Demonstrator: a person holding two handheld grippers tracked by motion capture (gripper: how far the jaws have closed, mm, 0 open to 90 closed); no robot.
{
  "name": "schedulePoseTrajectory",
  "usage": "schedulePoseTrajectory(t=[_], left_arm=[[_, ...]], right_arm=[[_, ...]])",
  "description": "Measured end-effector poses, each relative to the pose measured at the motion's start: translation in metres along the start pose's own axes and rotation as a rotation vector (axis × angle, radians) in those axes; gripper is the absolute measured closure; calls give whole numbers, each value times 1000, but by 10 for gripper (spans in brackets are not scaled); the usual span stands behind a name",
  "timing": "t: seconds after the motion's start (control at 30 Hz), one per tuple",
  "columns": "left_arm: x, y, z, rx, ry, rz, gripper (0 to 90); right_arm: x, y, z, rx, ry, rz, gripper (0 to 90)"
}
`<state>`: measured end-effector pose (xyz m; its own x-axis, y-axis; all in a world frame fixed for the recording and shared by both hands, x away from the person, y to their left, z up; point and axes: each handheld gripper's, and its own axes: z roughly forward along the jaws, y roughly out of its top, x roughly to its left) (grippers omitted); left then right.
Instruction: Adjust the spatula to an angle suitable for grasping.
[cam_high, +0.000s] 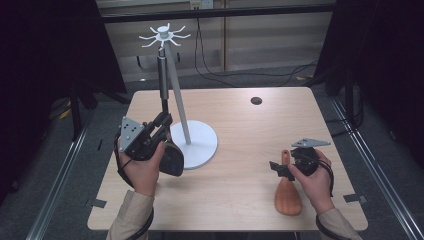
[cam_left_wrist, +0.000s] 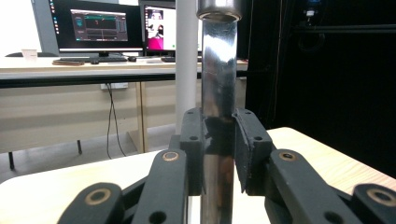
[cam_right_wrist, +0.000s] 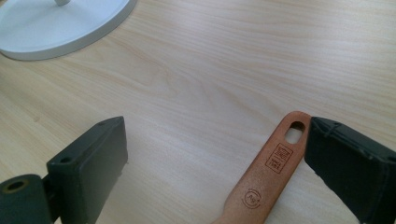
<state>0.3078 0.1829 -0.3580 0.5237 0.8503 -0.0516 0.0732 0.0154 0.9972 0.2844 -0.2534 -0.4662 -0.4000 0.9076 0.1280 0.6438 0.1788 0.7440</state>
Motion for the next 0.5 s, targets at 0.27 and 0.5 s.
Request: schedulePoseTrajectory(t=[0.27, 0.5], left_arm=[[3, -4, 10, -13, 0, -18, 753], [3, -5, 19, -12, -4, -13, 753]], right_arm=[[-2, -2, -3, -8, -12, 4, 56], [-5, -6, -7, -4, -20, 10, 56]])
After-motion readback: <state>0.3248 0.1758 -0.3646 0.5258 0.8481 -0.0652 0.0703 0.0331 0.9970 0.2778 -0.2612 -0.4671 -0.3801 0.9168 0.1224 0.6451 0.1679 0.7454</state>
